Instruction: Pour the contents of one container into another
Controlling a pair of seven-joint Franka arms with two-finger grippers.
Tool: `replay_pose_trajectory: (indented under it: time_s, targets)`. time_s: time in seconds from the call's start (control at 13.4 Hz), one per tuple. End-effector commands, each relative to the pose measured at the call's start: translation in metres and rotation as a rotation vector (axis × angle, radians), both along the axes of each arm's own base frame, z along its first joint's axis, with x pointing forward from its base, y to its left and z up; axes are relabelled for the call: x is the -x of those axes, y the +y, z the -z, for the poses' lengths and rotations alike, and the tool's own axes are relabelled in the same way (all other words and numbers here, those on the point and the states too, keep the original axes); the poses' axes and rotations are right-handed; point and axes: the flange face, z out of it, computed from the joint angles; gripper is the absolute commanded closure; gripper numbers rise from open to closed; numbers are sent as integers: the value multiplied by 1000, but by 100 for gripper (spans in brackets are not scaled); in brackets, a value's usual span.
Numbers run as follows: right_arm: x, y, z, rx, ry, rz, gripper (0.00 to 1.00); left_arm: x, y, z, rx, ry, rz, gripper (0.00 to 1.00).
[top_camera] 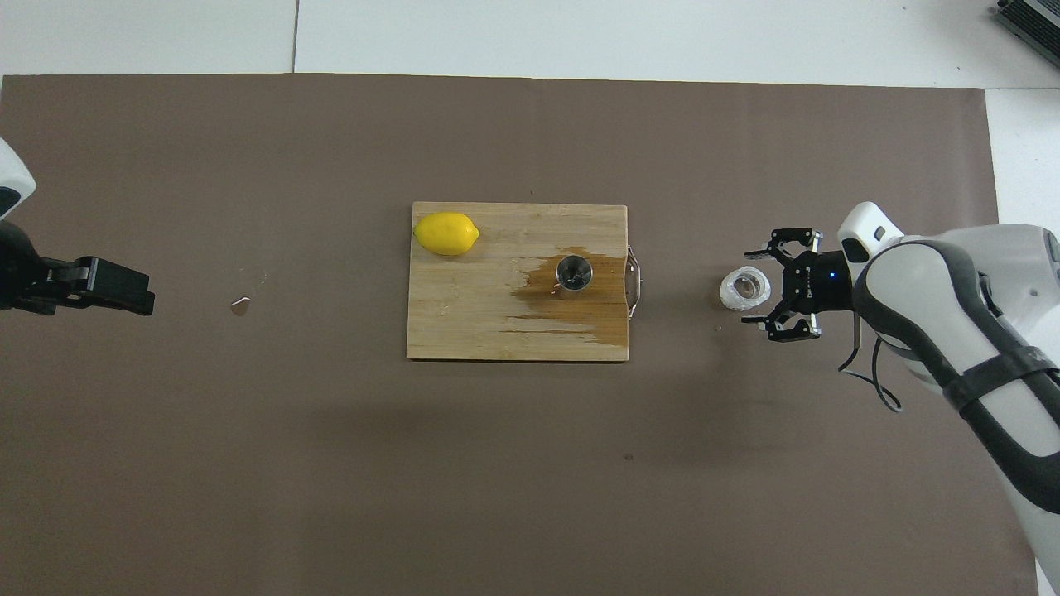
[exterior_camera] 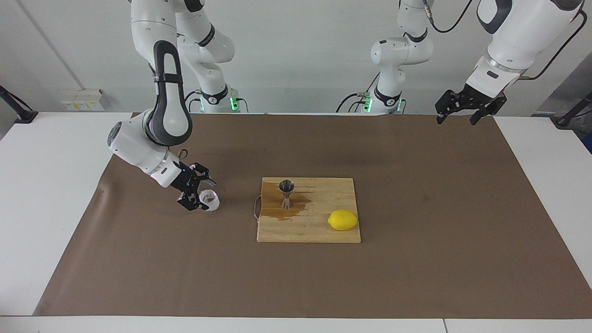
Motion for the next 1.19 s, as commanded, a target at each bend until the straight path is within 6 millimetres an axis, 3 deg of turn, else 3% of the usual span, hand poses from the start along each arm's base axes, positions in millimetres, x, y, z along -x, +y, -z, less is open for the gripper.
replay_pose_trajectory:
  time_s: [0.0, 0.37, 0.6, 1.12]
  targets:
    - [11, -3, -35, 65, 87, 99, 0, 9, 2, -2, -12, 4, 5, 0]
    - [12, -16, -67, 240, 212, 382, 0, 9, 2, -2, -12, 4, 5, 0]
    - [15, -7, -105, 347, 282, 630, 0, 9, 2, -2, -12, 4, 5, 0]
    - [7, -12, -206, 479, 494, 1322, 0, 9, 2, -2, -12, 4, 5, 0]
